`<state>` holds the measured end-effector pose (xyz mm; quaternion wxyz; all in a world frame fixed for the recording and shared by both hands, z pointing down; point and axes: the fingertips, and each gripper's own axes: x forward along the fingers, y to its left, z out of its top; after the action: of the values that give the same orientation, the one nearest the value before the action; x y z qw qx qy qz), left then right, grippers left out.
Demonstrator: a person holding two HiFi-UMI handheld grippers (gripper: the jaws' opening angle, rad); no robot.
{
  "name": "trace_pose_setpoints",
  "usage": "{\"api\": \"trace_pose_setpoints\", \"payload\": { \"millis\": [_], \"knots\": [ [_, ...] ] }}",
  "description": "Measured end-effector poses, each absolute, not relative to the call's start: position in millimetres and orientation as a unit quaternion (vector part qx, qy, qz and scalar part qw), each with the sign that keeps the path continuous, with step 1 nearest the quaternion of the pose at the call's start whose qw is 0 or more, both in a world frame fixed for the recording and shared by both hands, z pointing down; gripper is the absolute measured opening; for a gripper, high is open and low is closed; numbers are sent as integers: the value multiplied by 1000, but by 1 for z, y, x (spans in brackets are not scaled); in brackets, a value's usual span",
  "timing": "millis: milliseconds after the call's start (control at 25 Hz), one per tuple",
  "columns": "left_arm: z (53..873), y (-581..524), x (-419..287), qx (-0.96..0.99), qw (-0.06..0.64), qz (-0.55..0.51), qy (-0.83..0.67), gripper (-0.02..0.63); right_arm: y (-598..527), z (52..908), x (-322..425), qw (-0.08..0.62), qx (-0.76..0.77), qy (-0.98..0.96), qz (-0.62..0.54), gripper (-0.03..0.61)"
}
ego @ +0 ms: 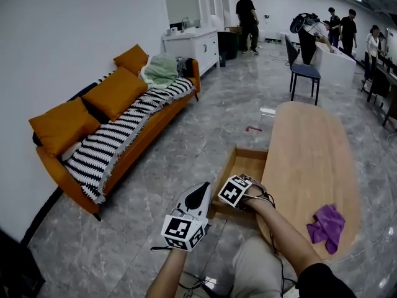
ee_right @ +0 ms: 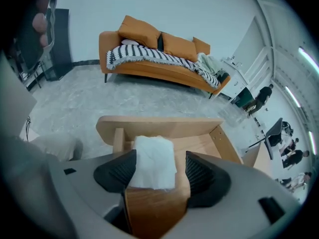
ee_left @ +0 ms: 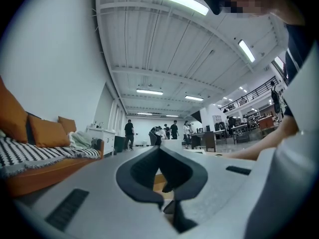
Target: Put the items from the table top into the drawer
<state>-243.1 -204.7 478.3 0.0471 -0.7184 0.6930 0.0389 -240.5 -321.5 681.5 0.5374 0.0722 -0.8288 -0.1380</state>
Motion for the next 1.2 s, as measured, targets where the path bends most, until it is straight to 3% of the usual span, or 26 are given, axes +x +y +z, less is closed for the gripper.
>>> {"api": "trace_pose_setpoints", "payload": {
  "millis": [400, 520, 680, 1200],
  "knots": [
    [474, -203, -240, -718, 52, 39, 694, 5, -315, 651, -240, 478, 83, -865, -131, 278],
    [471, -201, -237, -719, 54, 38, 692, 5, -317, 636, -237, 446, 109, -878, -134, 136],
    [470, -197, -231, -723, 54, 35, 687, 5, -314, 621, -232, 413, 131, -893, -119, 49],
    [476, -178, -208, -736, 52, 15, 675, 5, -283, 563, -199, 263, 187, -945, -48, 18]
  ]
}}
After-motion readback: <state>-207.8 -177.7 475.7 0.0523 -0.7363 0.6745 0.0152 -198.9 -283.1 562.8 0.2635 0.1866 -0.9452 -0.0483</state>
